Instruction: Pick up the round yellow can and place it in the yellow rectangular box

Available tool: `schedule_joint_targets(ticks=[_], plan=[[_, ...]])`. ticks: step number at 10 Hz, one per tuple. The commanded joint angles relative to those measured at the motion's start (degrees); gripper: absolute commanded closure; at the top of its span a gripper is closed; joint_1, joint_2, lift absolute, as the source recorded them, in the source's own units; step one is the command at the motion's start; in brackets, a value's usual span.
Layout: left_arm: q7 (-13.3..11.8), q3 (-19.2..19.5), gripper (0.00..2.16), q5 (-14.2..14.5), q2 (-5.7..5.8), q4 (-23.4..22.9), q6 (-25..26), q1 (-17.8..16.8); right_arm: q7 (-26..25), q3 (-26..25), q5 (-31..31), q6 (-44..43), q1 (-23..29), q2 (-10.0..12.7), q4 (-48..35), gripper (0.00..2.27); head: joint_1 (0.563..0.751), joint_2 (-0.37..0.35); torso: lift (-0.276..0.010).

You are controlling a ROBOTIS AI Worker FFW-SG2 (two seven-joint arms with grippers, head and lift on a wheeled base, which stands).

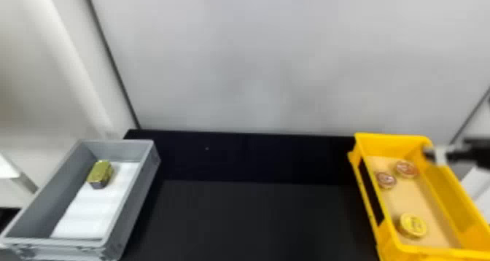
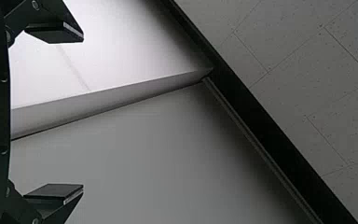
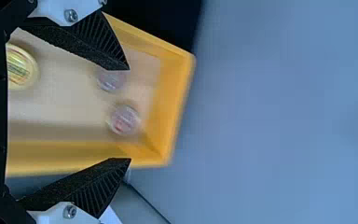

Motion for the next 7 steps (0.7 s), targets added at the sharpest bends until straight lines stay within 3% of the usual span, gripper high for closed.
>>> schedule_joint_targets(ticks=[1,2,3,4,7], plan=[[0.00,0.00,0.14,-0.09,0.12,-0.01,0.25,-0.12,-15.01,0.15,-10.05,1.05,-2.58,0.12,-16.01,0.08,0.663,0.054,-0.009],[0.00,0.09,0.14,-0.18,0.21,-0.01,0.33,-0.03,-21.34,0.67,-14.71,-0.71,-4.08,-0.06,-18.91,0.04,0.663,0.054,-0.009],[0.00,0.17,0.14,-0.18,0.21,-0.01,0.33,0.14,-24.95,1.47,-18.22,-11.00,-4.34,-0.23,-20.31,0.05,0.663,0.054,-0.009],[0.00,0.35,0.14,-0.26,0.30,-0.01,0.33,0.41,-30.22,3.84,-19.81,-15.57,-5.39,-0.50,-22.16,0.15,0.663,0.054,-0.009],[0.00,0.61,0.14,-0.26,0.47,-0.01,0.16,0.85,-37.26,8.67,-23.41,-29.11,-9.35,-1.11,-23.83,0.21,0.663,0.054,-0.009]])
